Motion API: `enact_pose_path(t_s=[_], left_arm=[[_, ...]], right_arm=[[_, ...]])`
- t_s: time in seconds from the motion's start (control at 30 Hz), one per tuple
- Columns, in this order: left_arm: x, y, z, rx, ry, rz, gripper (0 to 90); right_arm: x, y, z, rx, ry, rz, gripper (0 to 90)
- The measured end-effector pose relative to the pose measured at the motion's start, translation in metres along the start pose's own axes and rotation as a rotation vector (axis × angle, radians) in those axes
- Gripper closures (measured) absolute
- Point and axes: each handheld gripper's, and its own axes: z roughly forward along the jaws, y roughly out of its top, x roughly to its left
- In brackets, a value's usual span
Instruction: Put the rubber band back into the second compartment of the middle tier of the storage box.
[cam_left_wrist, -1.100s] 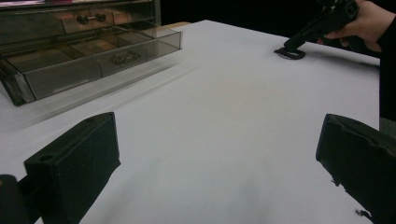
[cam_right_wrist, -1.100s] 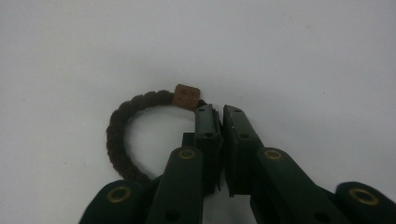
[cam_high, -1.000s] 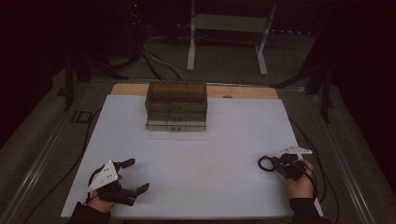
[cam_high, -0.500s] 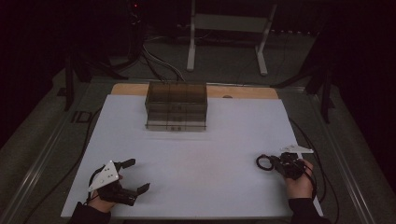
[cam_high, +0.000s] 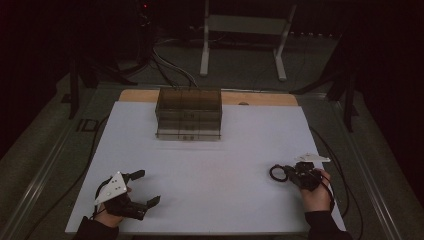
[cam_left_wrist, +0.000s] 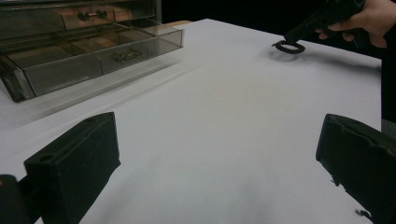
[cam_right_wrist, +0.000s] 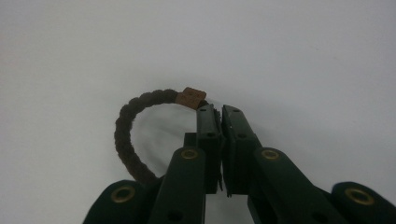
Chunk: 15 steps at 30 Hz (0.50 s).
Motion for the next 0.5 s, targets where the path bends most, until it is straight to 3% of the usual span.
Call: enact_pose_path(t_s=[0.5], left_arm=[[0.000, 0.000, 0.000, -0.001, -0.001, -0.004, 0.2]], right_arm=[[0.017, 0.018, 0.007, -0.005, 0.025, -0.034, 86.1]])
